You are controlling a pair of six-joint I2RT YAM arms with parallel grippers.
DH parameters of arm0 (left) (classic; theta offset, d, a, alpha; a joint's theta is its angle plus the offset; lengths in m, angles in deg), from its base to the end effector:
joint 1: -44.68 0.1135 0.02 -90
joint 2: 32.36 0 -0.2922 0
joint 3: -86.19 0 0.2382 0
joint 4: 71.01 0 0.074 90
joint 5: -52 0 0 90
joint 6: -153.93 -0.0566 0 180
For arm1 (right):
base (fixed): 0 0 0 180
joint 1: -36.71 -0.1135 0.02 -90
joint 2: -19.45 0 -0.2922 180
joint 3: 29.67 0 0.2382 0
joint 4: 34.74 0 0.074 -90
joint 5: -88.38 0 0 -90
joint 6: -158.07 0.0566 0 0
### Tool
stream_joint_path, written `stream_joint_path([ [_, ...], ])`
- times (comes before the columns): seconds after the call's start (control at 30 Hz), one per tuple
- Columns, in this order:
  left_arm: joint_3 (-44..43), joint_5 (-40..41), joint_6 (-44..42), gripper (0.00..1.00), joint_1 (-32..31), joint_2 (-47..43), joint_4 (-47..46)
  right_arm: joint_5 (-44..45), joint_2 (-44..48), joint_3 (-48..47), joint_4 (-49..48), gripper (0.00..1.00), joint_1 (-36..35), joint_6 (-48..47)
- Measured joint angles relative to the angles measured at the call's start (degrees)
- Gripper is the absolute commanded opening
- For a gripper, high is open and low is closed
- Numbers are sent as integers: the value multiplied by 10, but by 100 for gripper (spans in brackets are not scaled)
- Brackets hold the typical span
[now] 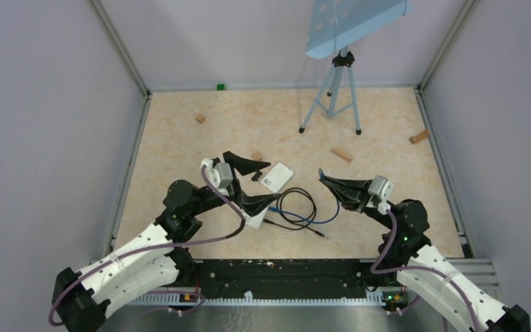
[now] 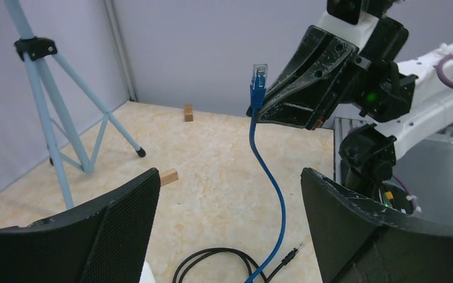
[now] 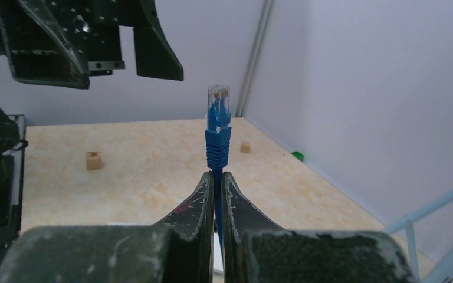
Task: Insert the plug into the switch port
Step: Pick up the connector from the center of the board.
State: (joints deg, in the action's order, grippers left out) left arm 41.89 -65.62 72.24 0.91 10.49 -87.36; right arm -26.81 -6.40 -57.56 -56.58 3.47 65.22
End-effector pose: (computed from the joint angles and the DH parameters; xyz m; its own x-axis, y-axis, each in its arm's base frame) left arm 0.0989 -0.1311 0.3562 0.0838 -0.2576 -0.9626 0.9538 0.3004 0.0026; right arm 0.0785 0.0802 0.3001 0.3790 0.1946 -0.9047 -0.8037 0.5539 -0.2176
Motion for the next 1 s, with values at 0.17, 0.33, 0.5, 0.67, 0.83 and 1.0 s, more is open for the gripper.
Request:
stream_joint_path([
  [0.17,24,-65,-41,95,0,33,-80,-71,-27,6,-86,0,-1,26],
  [0.33,23,-112,-83,91,-7,77,-135,-119,-70,5,-146,0,-25,41],
  [0.5,3,-167,-128,79,-14,113,-140,-177,-122,-11,-141,0,-48,41],
  [0.67,-31,-241,-176,70,-16,119,-120,-209,-145,-32,-120,0,-56,49],
  [0.83,-53,-302,-216,62,-21,122,-73,-220,-147,-43,-99,0,-62,57],
  [1.0,-79,-338,-251,51,-30,150,-19,-232,-155,-50,-86,0,-69,59],
])
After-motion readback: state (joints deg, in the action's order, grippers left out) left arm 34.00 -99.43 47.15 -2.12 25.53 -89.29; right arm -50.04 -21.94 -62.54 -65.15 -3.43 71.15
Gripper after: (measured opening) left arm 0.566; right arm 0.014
